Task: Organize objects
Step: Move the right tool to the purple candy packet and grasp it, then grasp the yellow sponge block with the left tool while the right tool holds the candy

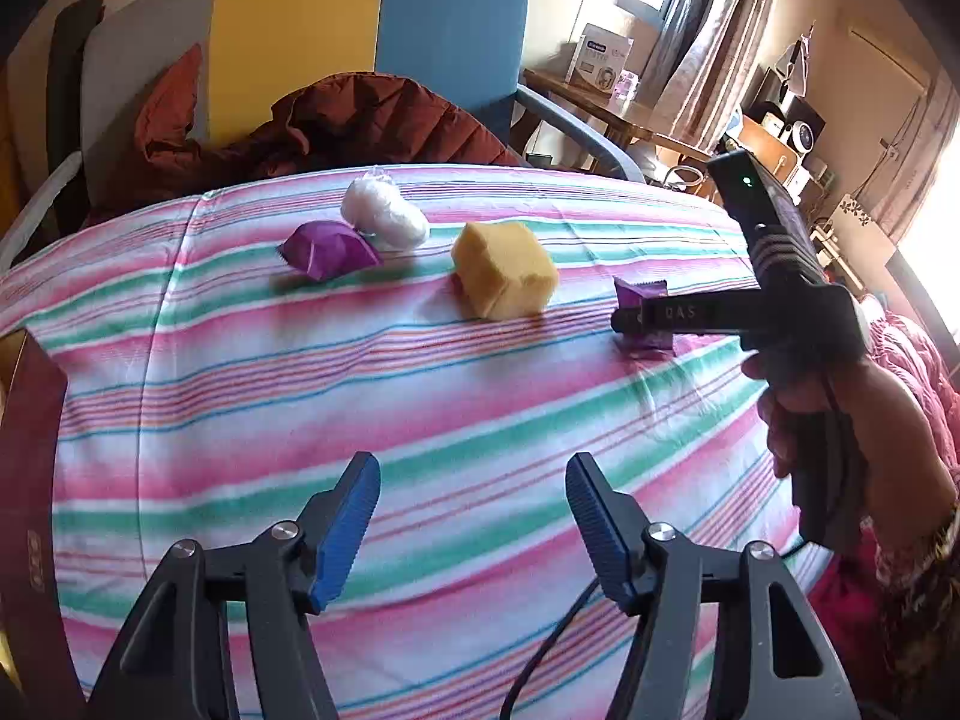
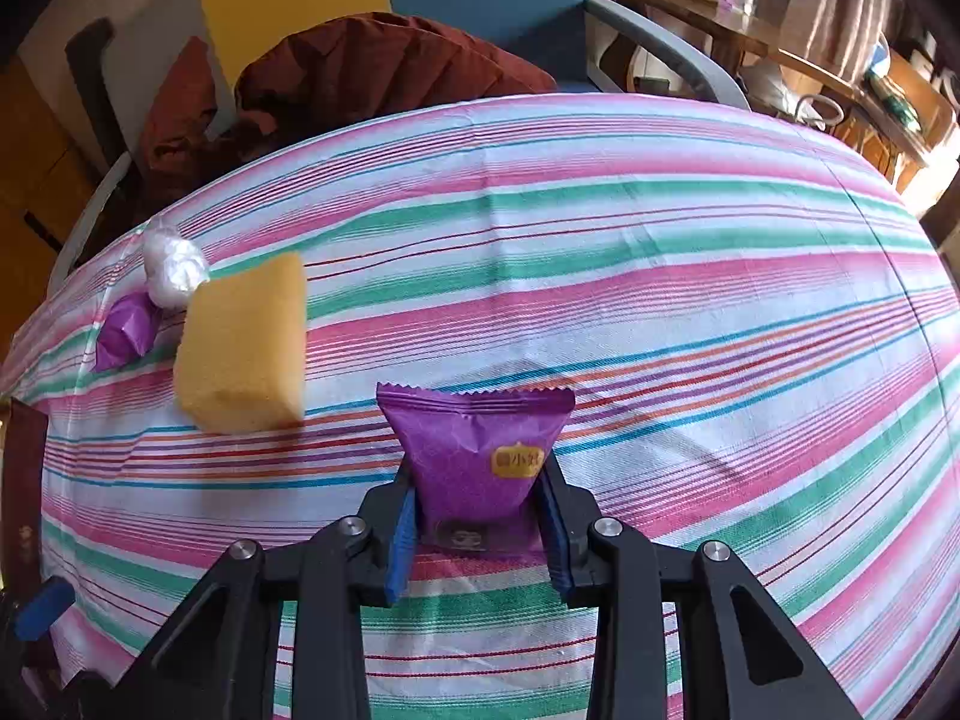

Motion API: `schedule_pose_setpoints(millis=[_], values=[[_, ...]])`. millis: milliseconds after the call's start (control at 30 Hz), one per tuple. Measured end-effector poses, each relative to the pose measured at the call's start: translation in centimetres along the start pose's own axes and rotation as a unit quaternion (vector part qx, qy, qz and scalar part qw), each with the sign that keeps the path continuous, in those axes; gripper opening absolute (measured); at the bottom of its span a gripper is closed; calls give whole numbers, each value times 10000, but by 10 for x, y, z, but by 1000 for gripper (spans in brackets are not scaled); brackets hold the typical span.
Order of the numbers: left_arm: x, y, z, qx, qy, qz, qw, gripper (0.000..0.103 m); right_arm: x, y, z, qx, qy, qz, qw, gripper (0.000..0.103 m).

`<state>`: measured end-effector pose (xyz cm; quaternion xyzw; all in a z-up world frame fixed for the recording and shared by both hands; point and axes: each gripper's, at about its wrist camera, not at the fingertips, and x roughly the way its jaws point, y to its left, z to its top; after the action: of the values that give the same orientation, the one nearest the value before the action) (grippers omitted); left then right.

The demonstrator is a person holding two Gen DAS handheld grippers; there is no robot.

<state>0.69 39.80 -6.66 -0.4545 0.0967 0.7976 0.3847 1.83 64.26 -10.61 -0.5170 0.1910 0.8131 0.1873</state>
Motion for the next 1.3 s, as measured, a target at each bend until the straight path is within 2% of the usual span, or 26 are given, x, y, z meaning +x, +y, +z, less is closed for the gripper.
schedule_pose_setpoints(millis=[100,233,500,667,833,933,1000,1100,1300], values=[[23,-12,28,78,18,142,9999,66,-1,-8,2,160,18,104,9998,35],[53,-24,61,113,24,328,9994,66,-4,-16,3,269,-12,-25,9996,34],[107,-51,94,466,169,683,9964,66,-9,-35,4,655,16,-29,9978,33],[127,-46,97,370,222,913,9949,66,-10,-35,3,672,45,-17,9977,33],[137,-39,87,390,137,833,9957,66,-12,-35,3,644,74,34,9979,33],[132,-35,78,580,-128,706,9957,65,-13,-35,2,658,92,116,9977,33],[128,-30,79,440,-213,619,9969,59,-15,-37,0,664,95,143,9976,33],[124,-20,77,241,-321,582,9975,58,-17,-38,-2,626,84,147,9979,33],[108,-12,61,216,-478,493,9974,58,-18,-28,-4,415,66,317,9986,33]])
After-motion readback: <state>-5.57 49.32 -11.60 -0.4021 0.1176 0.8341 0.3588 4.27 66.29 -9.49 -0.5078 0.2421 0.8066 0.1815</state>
